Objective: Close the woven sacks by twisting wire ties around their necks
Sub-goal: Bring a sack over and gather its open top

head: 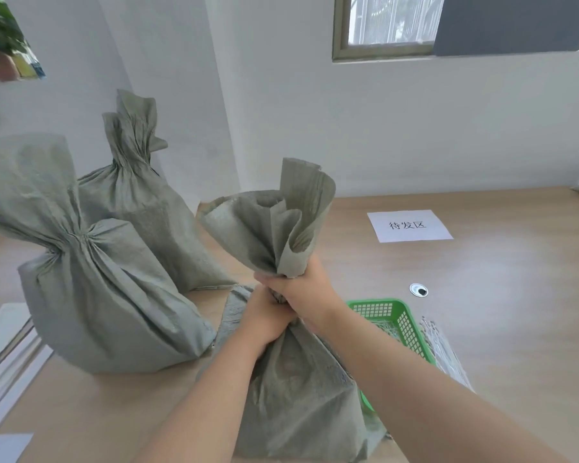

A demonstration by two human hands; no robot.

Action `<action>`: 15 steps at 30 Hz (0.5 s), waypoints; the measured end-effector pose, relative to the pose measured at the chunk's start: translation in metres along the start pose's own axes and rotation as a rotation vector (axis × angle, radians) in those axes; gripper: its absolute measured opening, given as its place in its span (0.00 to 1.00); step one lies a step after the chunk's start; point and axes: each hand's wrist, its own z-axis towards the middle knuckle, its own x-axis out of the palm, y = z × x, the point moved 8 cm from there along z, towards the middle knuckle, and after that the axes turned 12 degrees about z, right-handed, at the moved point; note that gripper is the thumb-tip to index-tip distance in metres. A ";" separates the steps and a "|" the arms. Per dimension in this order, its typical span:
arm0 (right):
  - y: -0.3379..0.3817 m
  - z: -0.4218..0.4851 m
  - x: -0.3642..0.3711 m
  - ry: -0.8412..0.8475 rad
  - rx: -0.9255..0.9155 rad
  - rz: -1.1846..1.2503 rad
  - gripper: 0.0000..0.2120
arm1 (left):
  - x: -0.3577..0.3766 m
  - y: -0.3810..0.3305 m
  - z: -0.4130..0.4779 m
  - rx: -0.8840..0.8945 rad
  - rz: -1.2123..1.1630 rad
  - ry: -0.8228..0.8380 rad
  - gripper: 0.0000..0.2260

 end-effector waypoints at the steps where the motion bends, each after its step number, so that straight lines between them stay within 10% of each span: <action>1: -0.002 0.002 -0.001 0.001 0.010 0.018 0.21 | 0.000 0.001 0.000 -0.016 -0.044 0.000 0.15; 15: 0.003 0.014 -0.007 0.020 -0.019 -0.080 0.15 | 0.013 -0.001 0.013 -0.076 0.407 -0.014 0.04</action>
